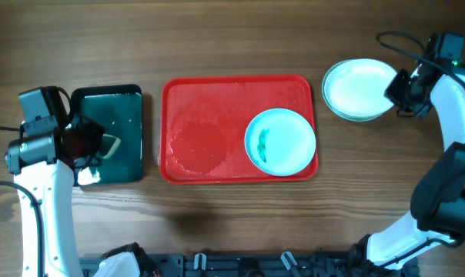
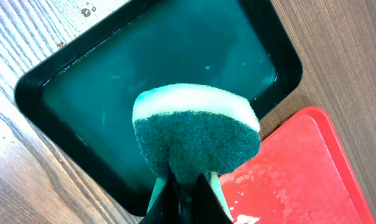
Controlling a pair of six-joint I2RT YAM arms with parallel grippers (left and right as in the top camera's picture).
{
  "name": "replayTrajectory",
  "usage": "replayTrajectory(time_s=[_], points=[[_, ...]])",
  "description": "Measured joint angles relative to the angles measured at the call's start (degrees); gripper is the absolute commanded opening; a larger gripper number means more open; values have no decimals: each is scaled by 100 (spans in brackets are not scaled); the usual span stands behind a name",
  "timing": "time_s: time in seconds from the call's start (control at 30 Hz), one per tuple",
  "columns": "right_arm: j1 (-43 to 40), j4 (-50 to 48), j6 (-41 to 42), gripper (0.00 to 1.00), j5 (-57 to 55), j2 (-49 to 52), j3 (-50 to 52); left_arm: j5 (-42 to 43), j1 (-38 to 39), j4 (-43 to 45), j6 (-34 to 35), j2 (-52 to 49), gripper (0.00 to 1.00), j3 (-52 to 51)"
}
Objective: Clean dirty plates on tray and stack at the side
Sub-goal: 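Carry the white plate right and set it on the teal plate, then grip the rim of the remaining teal plate with the right gripper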
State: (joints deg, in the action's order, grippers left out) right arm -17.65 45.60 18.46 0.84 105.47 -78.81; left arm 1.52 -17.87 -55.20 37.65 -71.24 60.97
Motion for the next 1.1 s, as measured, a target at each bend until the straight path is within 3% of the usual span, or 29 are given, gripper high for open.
replayTrajectory(time_s=[0.03, 0.1, 0.17, 0.3, 0.43, 0.6, 0.7, 0.93, 1.03, 1.1], points=[[-2, -122, 52, 70, 33, 0, 94, -2, 0, 7, 0, 0, 4, 0], [-2, -188, 4, 76, 155, 0, 190, 2, 0, 7, 0, 0, 4, 0], [-2, -216, -195, 76, 592, 0, 192, 11, 0, 7, 0, 0, 4, 0], [61, 208, -518, 66, 1665, 0, 192, 13, 0, 9, 0, 0, 4, 0], [741, 994, -879, 64, 2118, -24, 197, 15, 0, 9, 0, 0, 4, 0], [2540, 1139, -1165, 64, 1370, -125, 376, 15, 2, 9, 0, 0, 4, 0], [3344, 1027, -892, 65, 398, -125, 688, 15, 2, 9, 0, 0, 4, 0], [3469, 446, -610, 61, -605, -125, 1163, 15, 2, 11, 0, 0, 4, 0], [3469, 348, -761, 45, -450, -125, 1169, 15, 2, 9, 0, 0, 4, 0], [3469, 326, -824, 41, -339, -125, 1172, 15, 2, 9, 0, 0, 4, 0]])
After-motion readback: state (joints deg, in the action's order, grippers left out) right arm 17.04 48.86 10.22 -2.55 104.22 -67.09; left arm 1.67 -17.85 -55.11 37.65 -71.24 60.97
